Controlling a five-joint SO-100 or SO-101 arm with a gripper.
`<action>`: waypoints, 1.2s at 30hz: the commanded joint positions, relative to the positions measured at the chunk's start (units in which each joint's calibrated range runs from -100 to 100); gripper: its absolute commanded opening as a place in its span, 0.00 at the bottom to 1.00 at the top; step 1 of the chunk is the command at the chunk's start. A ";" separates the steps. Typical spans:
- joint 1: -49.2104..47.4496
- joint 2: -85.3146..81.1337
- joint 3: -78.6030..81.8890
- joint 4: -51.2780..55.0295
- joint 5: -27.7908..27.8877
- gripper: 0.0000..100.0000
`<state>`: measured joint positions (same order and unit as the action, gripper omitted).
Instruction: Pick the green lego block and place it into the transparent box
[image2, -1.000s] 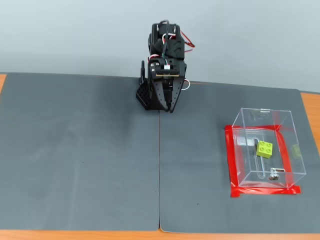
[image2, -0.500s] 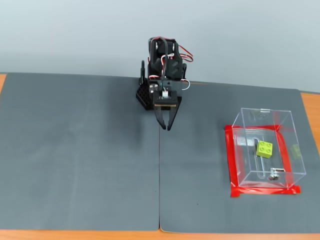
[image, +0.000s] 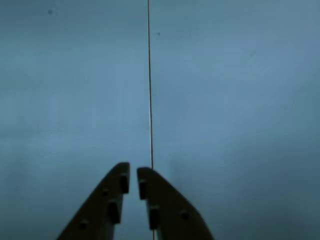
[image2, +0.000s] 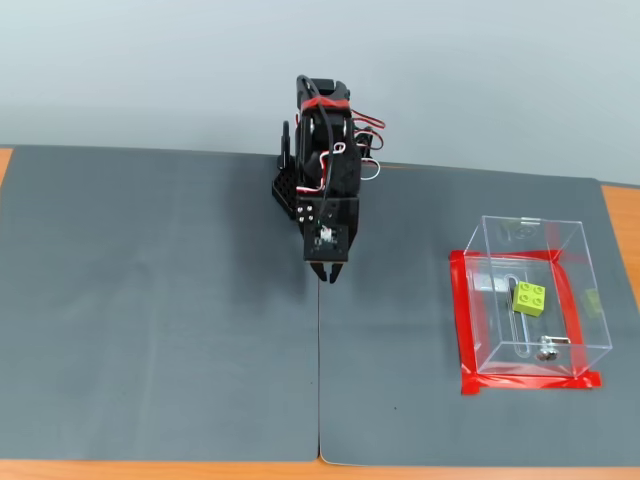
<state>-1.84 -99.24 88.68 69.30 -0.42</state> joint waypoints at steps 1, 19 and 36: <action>-0.51 -0.09 2.09 -0.81 -0.13 0.02; -0.51 0.00 5.26 0.15 -0.13 0.02; -2.37 0.00 4.44 3.36 -0.03 0.02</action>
<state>-3.17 -99.15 94.34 72.25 -0.37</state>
